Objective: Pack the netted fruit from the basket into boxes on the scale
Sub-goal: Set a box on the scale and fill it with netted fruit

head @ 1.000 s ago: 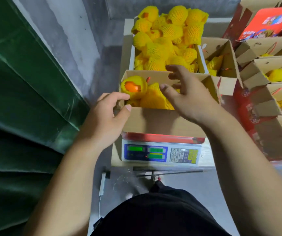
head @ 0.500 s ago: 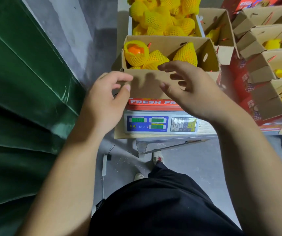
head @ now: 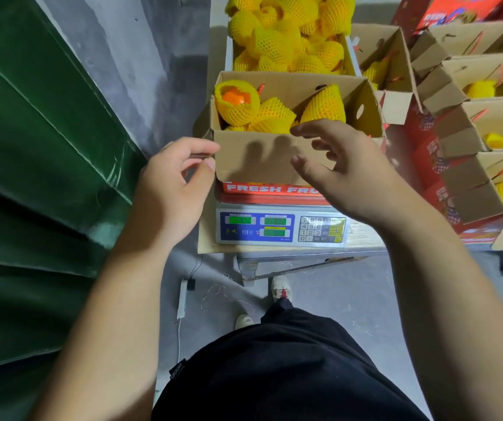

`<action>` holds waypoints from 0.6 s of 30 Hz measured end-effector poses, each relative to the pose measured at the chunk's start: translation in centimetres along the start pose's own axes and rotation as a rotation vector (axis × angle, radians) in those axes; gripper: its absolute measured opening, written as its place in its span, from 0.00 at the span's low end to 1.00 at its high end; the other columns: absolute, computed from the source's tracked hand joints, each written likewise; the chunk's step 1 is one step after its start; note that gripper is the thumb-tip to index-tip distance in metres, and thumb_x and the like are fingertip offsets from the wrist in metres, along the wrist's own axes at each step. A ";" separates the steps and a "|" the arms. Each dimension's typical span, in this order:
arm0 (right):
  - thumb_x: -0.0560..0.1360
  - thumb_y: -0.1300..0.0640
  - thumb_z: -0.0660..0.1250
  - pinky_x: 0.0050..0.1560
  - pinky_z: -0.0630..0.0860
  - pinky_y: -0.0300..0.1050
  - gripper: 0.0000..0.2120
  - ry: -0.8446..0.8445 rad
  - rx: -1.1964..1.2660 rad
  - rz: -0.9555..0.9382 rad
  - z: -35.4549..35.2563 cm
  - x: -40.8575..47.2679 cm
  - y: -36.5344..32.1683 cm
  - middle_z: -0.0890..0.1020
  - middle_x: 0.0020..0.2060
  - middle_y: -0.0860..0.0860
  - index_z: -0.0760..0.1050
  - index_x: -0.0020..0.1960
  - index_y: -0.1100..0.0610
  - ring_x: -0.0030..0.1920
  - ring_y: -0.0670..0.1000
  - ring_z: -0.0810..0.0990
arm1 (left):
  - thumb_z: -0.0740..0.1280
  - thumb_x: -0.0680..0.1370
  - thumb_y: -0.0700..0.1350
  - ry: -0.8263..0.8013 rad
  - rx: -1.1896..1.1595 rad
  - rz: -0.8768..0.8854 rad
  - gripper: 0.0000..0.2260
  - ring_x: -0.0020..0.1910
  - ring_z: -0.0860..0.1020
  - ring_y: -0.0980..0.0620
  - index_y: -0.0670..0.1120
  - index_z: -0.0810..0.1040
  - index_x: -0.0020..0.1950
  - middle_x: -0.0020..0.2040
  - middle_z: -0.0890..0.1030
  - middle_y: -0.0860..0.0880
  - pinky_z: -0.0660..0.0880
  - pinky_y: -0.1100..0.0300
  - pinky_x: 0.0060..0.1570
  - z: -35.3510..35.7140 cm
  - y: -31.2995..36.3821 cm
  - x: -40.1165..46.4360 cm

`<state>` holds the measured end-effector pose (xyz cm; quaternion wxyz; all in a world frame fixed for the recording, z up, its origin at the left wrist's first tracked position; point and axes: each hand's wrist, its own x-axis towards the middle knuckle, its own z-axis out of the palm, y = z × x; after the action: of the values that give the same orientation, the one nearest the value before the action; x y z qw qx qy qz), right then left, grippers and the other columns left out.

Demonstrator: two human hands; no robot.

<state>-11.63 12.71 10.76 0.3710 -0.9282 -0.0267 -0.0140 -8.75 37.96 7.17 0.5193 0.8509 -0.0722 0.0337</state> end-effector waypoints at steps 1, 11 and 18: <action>0.82 0.51 0.68 0.67 0.74 0.50 0.19 -0.001 0.003 -0.002 -0.1 0.3 0.2 0.78 0.67 0.51 0.75 0.72 0.51 0.65 0.50 0.77 | 0.68 0.83 0.41 0.002 -0.002 -0.001 0.11 0.57 0.83 0.62 0.52 0.83 0.61 0.57 0.85 0.52 0.76 0.70 0.56 0.2 0.1 0.2; 0.80 0.55 0.69 0.65 0.73 0.48 0.17 0.144 -0.007 -0.012 -2.1 6.0 3.7 0.81 0.65 0.53 0.78 0.69 0.54 0.64 0.54 0.78 | 0.67 0.81 0.46 0.125 0.095 -0.060 0.13 0.61 0.77 0.65 0.60 0.81 0.63 0.63 0.79 0.58 0.74 0.58 0.66 2.8 2.0 4.6; 0.79 0.51 0.68 0.56 0.76 0.52 0.21 -0.031 -0.090 0.360 -6.4 10.6 10.1 0.81 0.58 0.55 0.70 0.70 0.53 0.57 0.60 0.80 | 0.64 0.83 0.51 -0.109 0.035 -0.493 0.16 0.65 0.79 0.43 0.50 0.77 0.70 0.65 0.83 0.46 0.75 0.44 0.65 4.2 1.6 10.2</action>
<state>-0.47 1.39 8.94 0.3253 -0.9337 0.1346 0.0656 1.03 32.60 7.97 0.4922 0.8523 0.1102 -0.1386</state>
